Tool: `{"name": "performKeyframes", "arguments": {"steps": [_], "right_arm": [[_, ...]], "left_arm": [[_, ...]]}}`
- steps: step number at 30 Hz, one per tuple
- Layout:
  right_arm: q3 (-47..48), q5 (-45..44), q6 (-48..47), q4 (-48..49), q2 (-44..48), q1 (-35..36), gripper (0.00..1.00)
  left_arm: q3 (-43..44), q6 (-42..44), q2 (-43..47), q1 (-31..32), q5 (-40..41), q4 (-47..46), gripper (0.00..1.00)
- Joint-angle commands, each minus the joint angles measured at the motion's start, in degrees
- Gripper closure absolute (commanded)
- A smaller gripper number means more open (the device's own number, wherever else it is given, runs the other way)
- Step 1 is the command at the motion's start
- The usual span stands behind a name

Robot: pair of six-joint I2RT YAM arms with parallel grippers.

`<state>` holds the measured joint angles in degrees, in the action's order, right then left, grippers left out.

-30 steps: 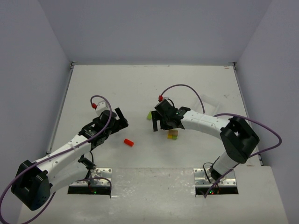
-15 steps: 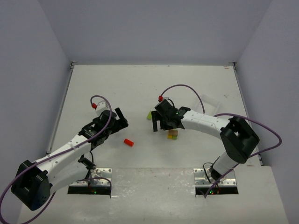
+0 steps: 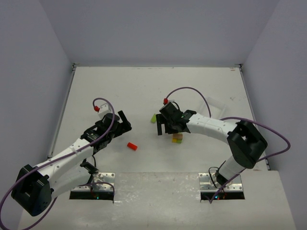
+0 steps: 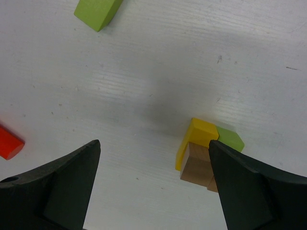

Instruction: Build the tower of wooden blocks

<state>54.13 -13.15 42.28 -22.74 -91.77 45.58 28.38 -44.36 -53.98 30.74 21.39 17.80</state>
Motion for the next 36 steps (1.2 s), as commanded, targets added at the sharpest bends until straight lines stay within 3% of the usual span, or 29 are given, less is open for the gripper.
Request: {"name": "performKeyframes", "arguments": {"steps": [1,36], "right_arm": [[0.1,-0.21,1.04,0.24,2.04,0.38,0.07],[-1.05,0.38,1.88,-0.77,3.25,0.47,0.05]], "left_arm": [[-0.26,0.41,1.15,0.55,0.23,-2.07,0.0],[-0.26,0.39,1.24,0.55,0.5,-1.74,0.0]]}}
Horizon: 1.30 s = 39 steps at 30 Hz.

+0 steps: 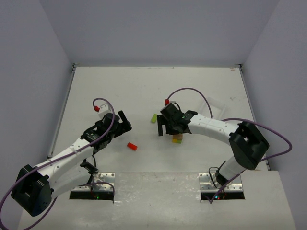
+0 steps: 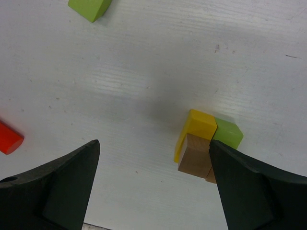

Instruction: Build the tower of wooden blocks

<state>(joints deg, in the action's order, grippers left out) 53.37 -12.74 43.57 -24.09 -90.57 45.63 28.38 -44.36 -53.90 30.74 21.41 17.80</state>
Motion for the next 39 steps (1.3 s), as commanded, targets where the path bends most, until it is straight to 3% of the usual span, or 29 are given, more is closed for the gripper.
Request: {"name": "performKeyframes", "arguments": {"steps": [1,13,25,31,39], "right_arm": [[-0.28,0.03,0.51,0.67,2.04,0.43,0.05],[0.55,-0.57,-0.24,0.94,1.78,0.43,0.03],[6.0,-7.39,-0.25,-3.61,2.08,0.48,0.01],[2.71,-12.02,7.66,-8.65,3.86,0.52,0.01],[-2.84,-11.43,12.52,-6.41,6.1,0.43,0.01]], "left_arm": [[-0.26,0.41,1.16,0.55,0.48,-1.74,0.0],[-0.17,0.32,0.82,0.55,0.56,-1.81,0.0],[-0.13,0.38,1.22,0.55,0.39,-1.81,0.0],[-0.43,0.29,1.34,0.6,0.39,-1.84,0.0],[-0.52,0.41,1.26,0.64,-0.14,-2.42,0.0]]}}
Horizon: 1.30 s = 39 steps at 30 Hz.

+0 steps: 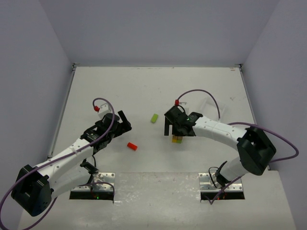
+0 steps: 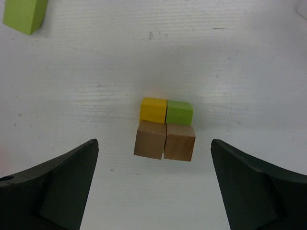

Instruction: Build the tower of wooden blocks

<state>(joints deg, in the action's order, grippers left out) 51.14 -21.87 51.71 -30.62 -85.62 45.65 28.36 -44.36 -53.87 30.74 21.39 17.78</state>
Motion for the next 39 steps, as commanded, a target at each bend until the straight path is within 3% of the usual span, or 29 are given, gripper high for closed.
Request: {"name": "performKeyframes", "arguments": {"steps": [1,18,32,39], "right_arm": [[-0.95,-2.3,4.78,-0.02,0.95,0.41,0.01],[-2.27,-0.2,6.39,3.19,-2.16,0.41,0.02],[-2.79,1.29,5.86,5.03,-2.71,0.41,0.13],[-2.33,0.73,5.95,4.16,-3.61,0.43,0.14]], "left_arm": [[-0.57,0.41,1.36,0.64,-0.12,-2.4,0.0],[-0.76,0.42,2.11,0.56,-0.2,-2.4,0.0],[-0.67,0.59,1.49,0.63,-0.38,-2.75,0.0],[-0.76,0.59,1.48,0.64,-0.47,-2.84,0.0]]}}
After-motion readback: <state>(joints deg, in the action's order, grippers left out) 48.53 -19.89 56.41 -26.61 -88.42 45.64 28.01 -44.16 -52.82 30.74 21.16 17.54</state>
